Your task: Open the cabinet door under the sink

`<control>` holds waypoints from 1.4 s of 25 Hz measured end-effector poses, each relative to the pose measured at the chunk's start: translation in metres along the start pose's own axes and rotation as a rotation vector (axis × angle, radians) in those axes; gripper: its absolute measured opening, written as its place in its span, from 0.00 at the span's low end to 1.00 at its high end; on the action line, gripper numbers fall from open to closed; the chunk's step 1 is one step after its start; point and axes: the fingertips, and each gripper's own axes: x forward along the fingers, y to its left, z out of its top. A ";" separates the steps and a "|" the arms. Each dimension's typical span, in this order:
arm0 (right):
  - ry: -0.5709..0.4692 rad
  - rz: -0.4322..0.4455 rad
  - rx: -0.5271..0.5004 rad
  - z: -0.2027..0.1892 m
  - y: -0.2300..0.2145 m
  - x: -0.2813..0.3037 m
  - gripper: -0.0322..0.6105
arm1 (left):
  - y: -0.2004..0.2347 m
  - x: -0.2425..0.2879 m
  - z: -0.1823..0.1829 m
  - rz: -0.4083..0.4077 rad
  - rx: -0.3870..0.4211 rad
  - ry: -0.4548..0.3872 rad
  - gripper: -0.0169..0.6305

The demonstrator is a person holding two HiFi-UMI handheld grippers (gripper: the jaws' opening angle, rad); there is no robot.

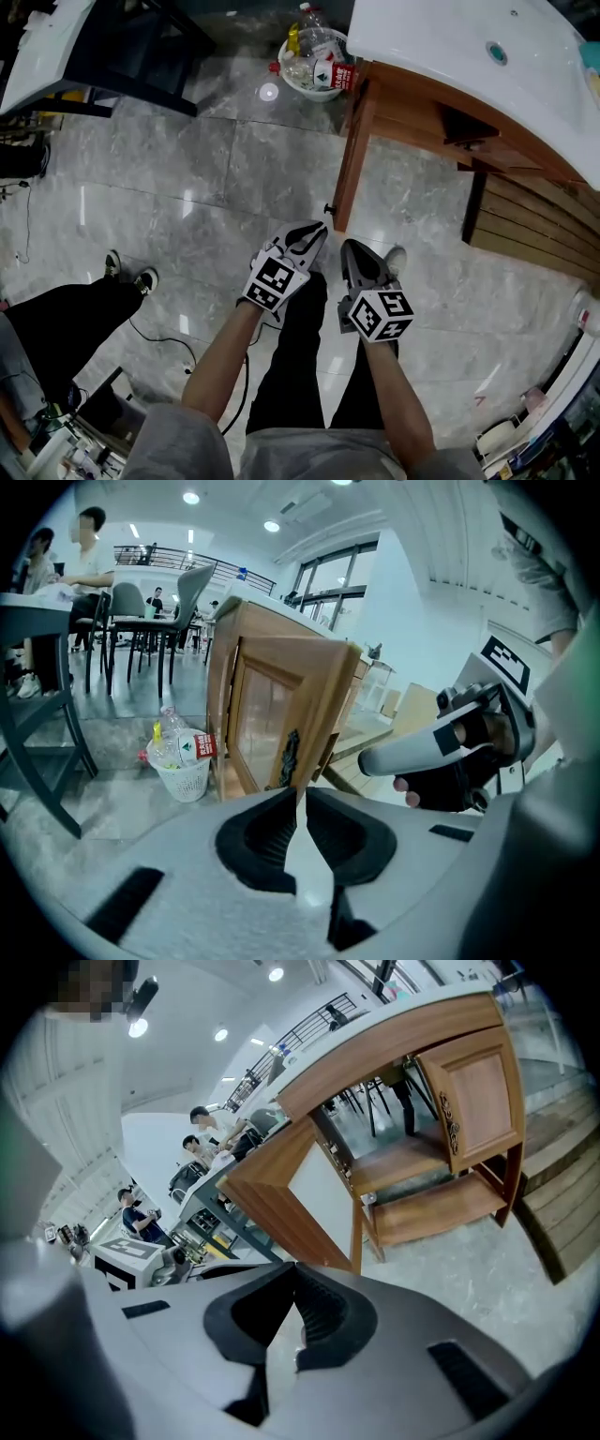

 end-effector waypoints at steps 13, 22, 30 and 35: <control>-0.035 0.075 -0.130 0.094 0.057 -0.079 0.07 | -0.061 -0.074 0.131 0.096 -0.057 -0.137 0.04; -0.159 0.143 -0.238 0.181 0.108 -0.129 0.06 | -0.079 -0.120 0.234 0.220 -0.077 -0.277 0.04; -0.274 0.158 -0.302 0.235 0.141 -0.194 0.06 | -0.115 -0.168 0.299 0.274 -0.044 -0.364 0.04; -0.353 0.180 -0.372 0.269 0.162 -0.227 0.06 | -0.136 -0.183 0.346 0.290 0.023 -0.431 0.04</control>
